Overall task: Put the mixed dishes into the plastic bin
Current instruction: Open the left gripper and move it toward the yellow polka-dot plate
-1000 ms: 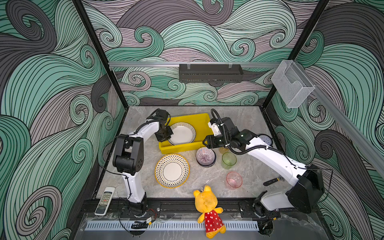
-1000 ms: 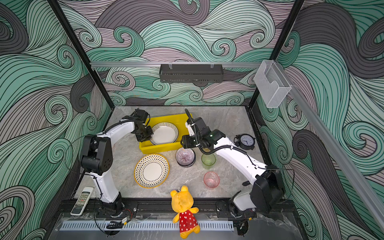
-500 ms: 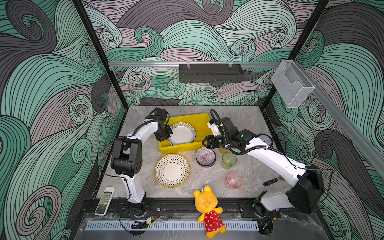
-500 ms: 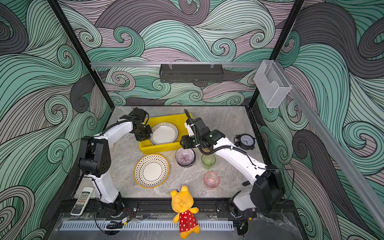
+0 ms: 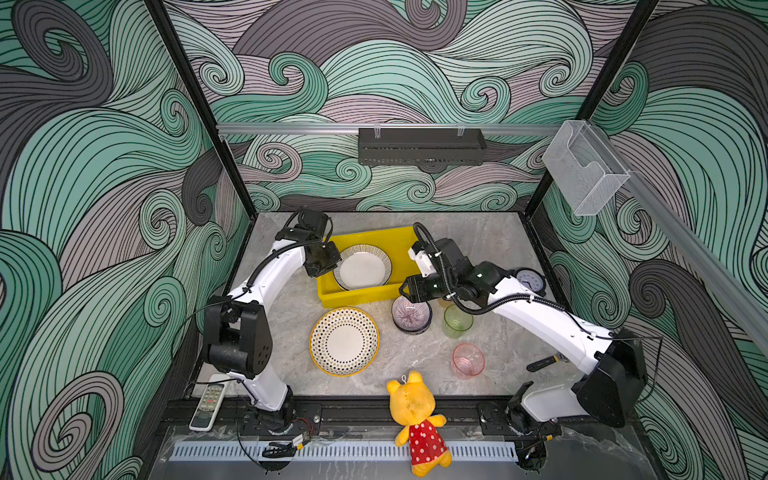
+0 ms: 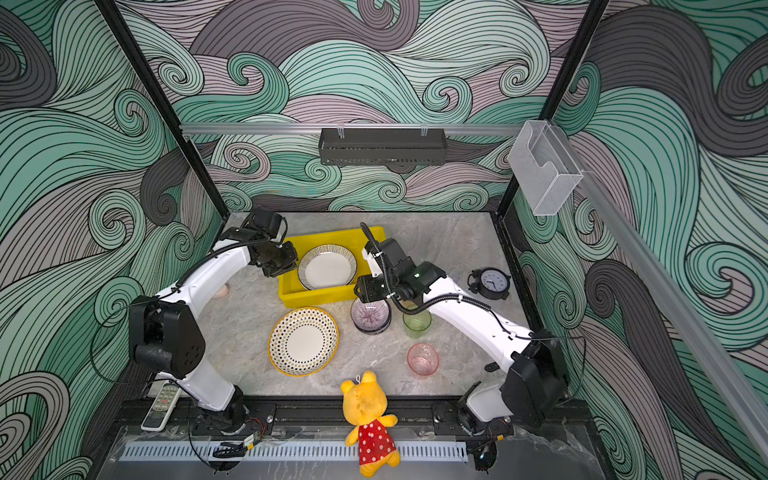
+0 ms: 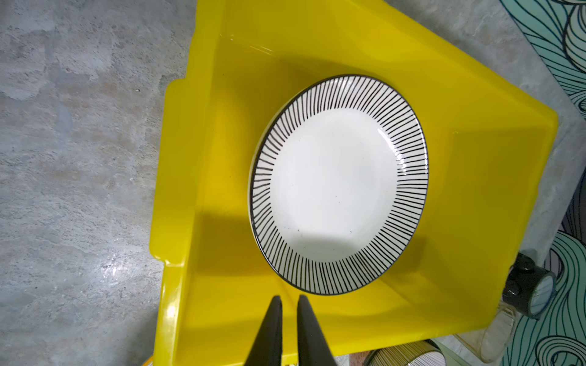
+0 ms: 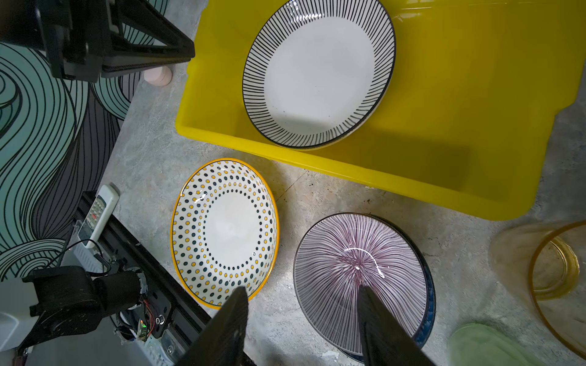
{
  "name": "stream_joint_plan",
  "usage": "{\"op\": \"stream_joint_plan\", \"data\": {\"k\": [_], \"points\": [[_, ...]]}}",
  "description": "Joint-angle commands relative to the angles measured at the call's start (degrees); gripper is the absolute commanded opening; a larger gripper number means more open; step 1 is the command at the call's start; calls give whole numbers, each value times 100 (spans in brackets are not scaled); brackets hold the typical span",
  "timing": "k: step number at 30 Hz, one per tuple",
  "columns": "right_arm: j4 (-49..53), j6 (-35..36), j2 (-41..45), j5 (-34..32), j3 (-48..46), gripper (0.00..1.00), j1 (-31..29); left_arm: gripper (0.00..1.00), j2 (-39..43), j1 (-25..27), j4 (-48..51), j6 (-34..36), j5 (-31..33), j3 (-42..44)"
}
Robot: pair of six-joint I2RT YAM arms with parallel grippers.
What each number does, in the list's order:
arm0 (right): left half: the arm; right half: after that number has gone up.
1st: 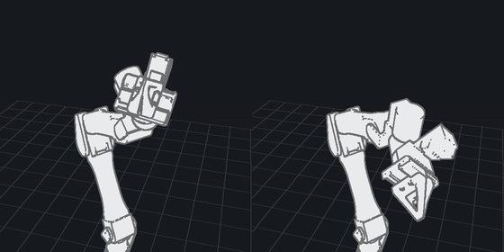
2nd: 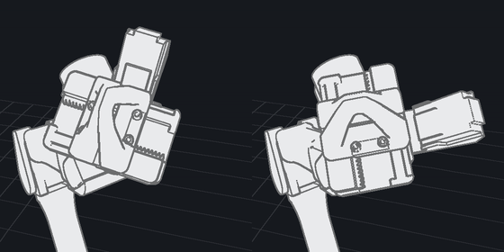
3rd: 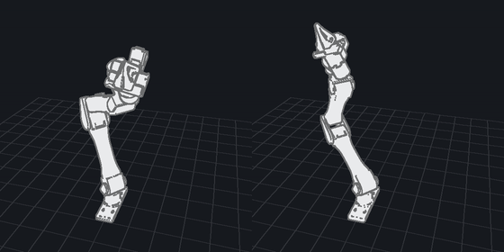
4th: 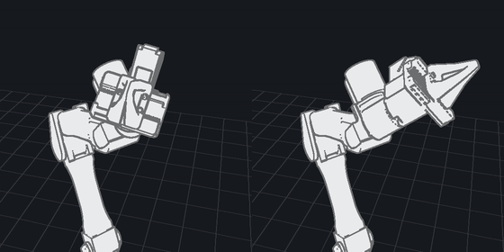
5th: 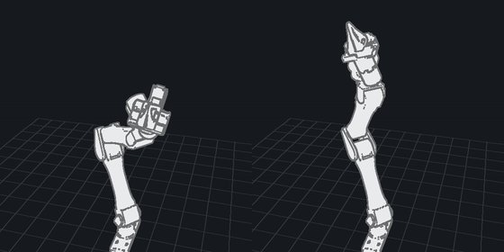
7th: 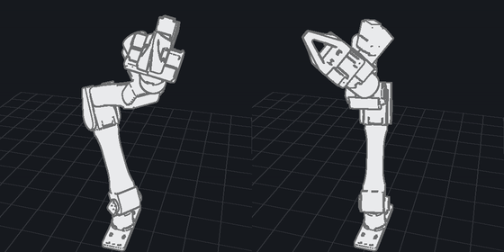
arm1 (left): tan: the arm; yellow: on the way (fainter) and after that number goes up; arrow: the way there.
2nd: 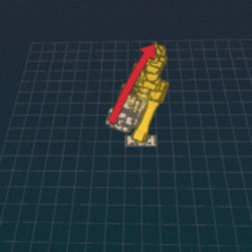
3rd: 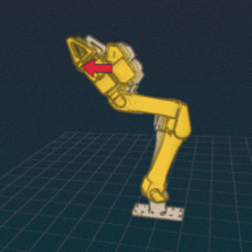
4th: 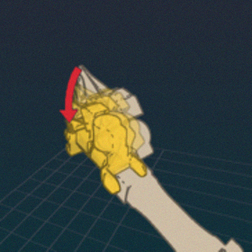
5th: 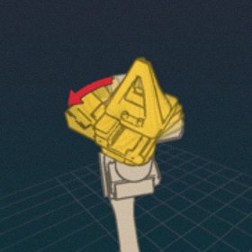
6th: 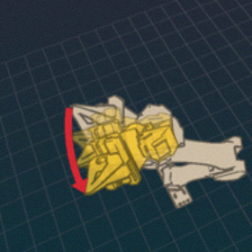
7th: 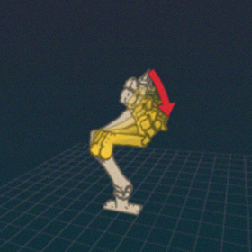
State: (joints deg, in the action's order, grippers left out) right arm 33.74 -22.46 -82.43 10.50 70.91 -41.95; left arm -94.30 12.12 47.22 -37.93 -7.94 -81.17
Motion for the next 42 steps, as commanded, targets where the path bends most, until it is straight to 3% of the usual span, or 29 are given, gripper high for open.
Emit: {"op": "stream_joint_plan", "data": {"k": [1,18,29,42], "points": [[74,81,46,-71,168,57,-93,16,324,-43,234,102,-91,106],[-23,99,-58,-236,159,57,-523,18,1643,-43,449,84,-212,1046],[-39,252,-281,-216,282,57,-656,22,1965,-43,1147,370,8,1023],[-50,299,-363,-207,318,57,-722,26,2259,-26,1458,427,103,1619]]}}
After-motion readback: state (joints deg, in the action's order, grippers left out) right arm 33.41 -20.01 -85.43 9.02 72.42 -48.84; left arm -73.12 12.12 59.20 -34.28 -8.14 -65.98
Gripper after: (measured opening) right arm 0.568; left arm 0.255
